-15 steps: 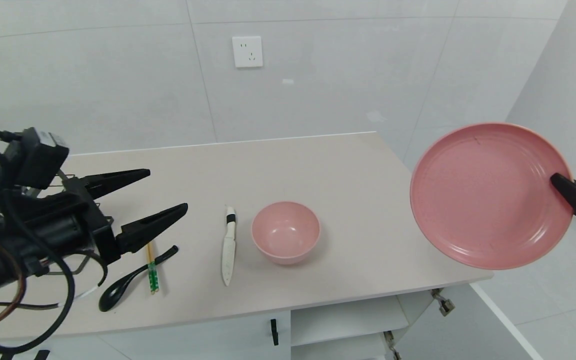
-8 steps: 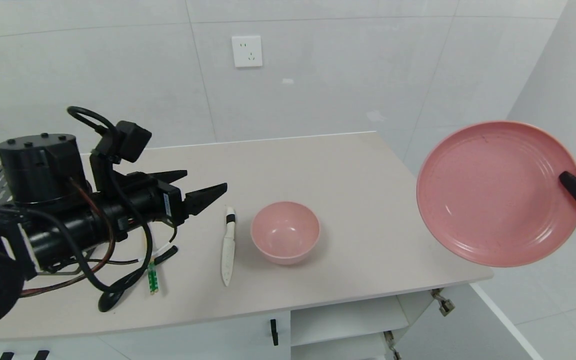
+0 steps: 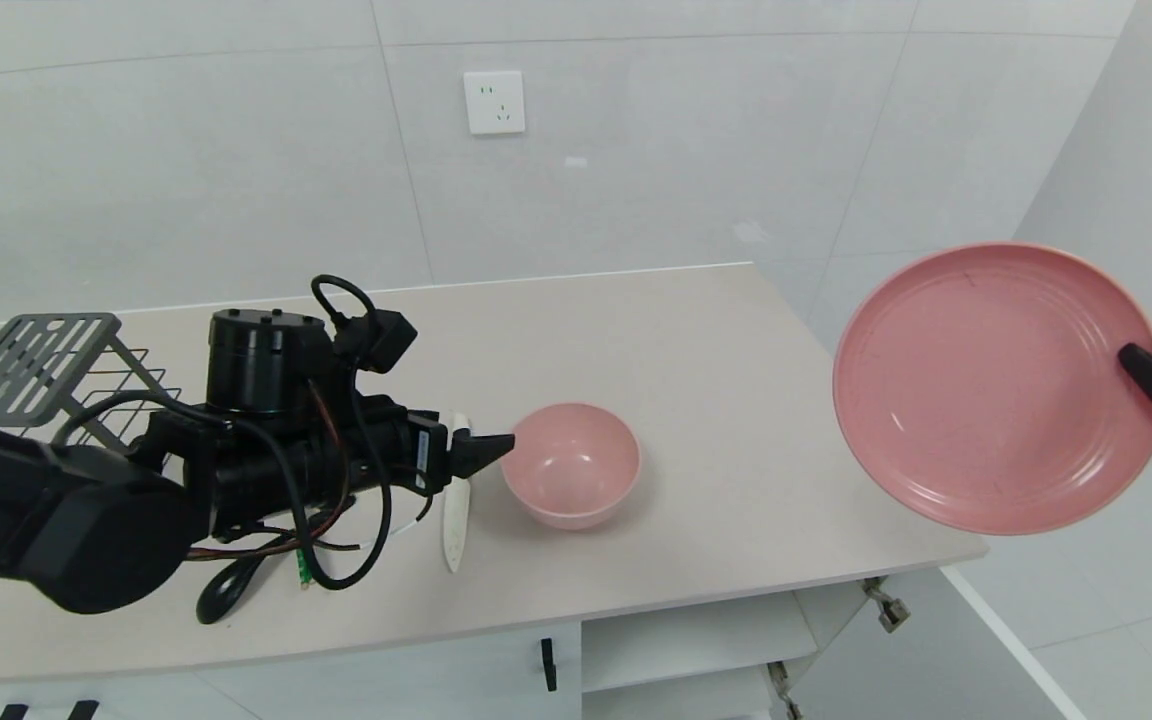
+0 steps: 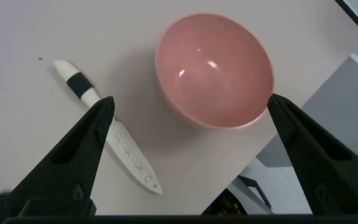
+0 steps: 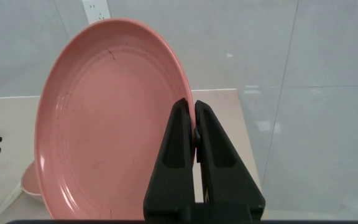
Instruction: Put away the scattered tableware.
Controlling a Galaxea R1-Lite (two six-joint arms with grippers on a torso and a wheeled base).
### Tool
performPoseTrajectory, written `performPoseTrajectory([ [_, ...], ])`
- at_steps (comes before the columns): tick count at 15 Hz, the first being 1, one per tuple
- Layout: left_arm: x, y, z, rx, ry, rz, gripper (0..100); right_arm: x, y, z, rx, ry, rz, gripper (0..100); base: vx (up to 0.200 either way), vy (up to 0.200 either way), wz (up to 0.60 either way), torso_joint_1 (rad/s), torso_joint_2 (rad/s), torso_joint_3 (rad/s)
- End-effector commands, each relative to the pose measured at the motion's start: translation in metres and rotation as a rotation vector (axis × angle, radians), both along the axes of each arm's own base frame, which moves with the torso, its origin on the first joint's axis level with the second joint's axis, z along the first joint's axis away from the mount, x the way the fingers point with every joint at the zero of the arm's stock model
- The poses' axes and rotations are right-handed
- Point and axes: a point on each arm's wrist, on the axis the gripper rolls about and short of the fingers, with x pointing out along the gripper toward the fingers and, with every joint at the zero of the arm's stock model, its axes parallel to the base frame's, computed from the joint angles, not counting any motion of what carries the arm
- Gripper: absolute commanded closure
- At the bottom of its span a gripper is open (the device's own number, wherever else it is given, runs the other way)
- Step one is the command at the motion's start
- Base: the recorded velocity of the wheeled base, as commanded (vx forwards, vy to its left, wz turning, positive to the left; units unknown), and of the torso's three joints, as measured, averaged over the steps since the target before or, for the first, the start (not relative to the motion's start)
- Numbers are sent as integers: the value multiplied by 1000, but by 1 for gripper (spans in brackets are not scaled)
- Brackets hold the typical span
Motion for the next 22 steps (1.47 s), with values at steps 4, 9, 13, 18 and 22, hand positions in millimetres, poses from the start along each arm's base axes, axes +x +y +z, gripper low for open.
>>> performPoseTrajectory([
  [4,35,-19,-40,56,64,37,0,1,1,-3,-5,23,4,100,0,0,0,0,0,0],
  [9,57,-33,-55,46,52,33,0,1,1,-4,-18,34,2,100,0,0,0,0,0,0],
  [13,77,-41,-58,-10,75,100,0,1,1,-5,-18,38,2,100,0,0,0,0,0,0],
  [18,70,-40,-75,11,137,101,0,2,1,-6,-18,42,2,100,0,0,0,0,0,0],
  [22,70,-43,-87,22,167,96,0,2,1,-5,-18,40,2,100,0,0,0,0,0,0],
])
